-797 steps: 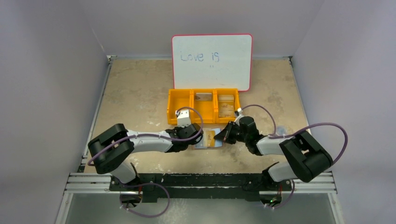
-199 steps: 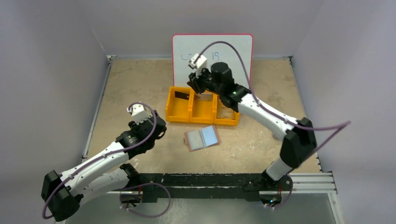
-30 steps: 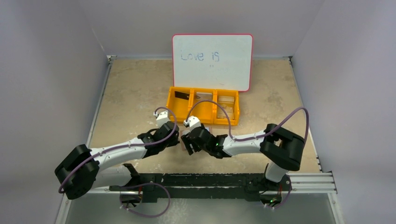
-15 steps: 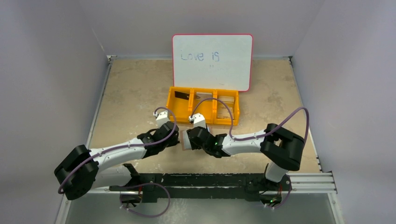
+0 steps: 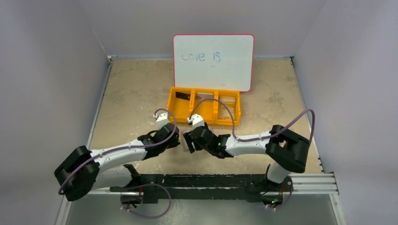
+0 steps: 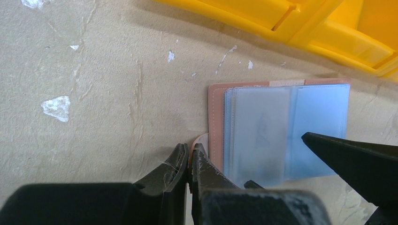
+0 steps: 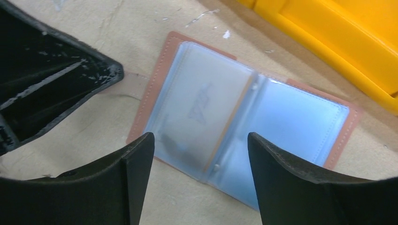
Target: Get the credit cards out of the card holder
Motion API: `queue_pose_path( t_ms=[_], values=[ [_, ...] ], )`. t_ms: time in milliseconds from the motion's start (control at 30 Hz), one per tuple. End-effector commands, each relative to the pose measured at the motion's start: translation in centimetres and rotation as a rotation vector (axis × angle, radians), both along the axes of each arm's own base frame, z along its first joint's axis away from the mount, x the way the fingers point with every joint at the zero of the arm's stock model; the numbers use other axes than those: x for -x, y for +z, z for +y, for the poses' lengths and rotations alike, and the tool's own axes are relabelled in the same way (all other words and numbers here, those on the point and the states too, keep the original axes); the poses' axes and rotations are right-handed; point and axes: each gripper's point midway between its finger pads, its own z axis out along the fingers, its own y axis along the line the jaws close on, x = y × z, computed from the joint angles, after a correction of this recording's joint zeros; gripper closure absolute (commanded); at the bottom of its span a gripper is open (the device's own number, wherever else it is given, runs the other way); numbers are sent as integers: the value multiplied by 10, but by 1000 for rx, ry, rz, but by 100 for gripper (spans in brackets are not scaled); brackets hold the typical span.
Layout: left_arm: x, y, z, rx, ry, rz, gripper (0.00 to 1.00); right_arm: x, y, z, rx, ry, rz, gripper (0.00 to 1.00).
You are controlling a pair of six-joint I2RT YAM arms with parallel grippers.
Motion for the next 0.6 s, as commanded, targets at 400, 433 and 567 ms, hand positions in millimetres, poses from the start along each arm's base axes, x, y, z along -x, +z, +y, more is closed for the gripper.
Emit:
queue_pose_path(
  t_ms=[400,433,567],
  values=[
    [-8,12,-3,54,40,-52,100,-5,-34,-25,228,21,-51,25],
    [-9,13,-3,53,43,-54,100,-5,-36,-28,240,16,-53,26],
    [-8,14,1,56,57,-63,100,-7,-39,-40,262,-55,-55,30]
  ],
)
